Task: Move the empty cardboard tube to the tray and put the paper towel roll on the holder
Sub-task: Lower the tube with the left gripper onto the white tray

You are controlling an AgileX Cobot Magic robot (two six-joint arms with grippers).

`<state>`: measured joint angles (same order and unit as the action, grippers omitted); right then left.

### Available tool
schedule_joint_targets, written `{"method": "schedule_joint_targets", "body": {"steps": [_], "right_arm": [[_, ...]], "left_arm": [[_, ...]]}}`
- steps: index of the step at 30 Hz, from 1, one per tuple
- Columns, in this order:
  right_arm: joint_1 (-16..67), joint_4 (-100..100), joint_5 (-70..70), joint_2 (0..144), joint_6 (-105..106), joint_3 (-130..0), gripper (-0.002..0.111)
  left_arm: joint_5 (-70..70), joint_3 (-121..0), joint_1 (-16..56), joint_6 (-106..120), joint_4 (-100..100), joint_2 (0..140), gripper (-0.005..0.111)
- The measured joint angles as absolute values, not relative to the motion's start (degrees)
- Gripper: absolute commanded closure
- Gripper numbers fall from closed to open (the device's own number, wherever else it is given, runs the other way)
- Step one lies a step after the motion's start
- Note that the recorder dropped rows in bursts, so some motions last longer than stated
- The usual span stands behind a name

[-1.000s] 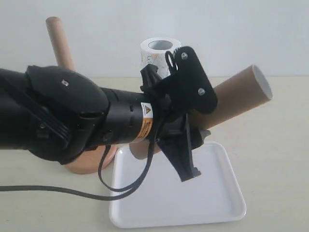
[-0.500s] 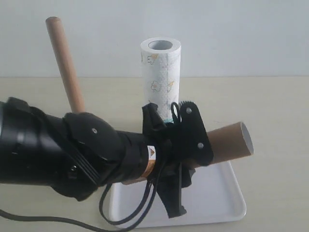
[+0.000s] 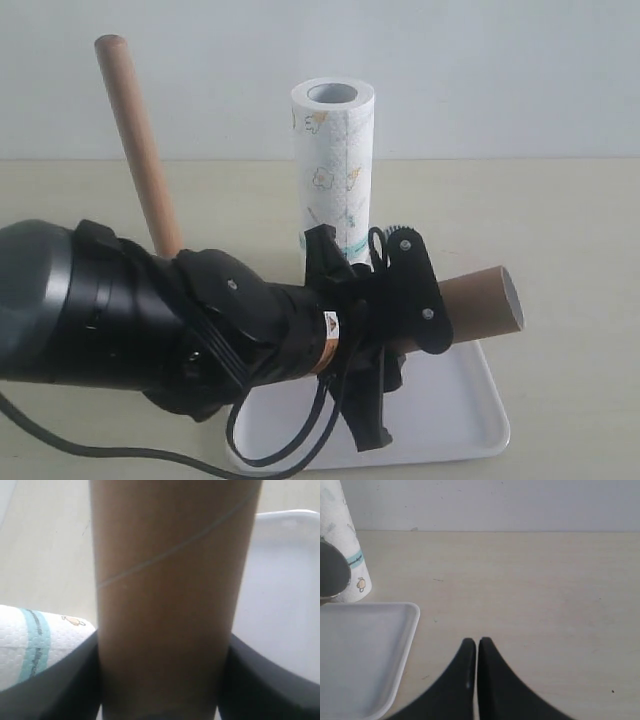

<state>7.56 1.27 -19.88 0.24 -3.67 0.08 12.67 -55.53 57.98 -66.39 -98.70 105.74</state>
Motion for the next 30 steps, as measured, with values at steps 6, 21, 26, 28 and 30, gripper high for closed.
{"method": "schedule_joint_targets", "body": {"steps": [6, 21, 26, 28, 30], "right_arm": [[7.6, 1.3, -19.9, 0.2, -3.7, 0.1, 0.107], [7.6, 1.3, -19.9, 0.2, -3.7, 0.1, 0.107], [7.6, 1.3, -19.9, 0.2, -3.7, 0.1, 0.107], [7.6, 1.3, -19.9, 0.2, -3.7, 0.1, 0.107], [7.6, 1.3, -19.9, 0.2, -3.7, 0.1, 0.107]], "left_arm": [[12.9, -57.3, 58.0, -65.1, -97.6, 109.5, 0.103], [17.1, -59.2, 58.1, -44.6, -84.7, 114.1, 0.103], [17.3, -59.2, 58.2, -43.8, -84.4, 114.2, 0.103], [17.3, -59.2, 58.2, -43.6, -84.2, 114.2, 0.103], [17.4, -59.2, 58.2, -43.5, -84.1, 114.2, 0.103]]}}
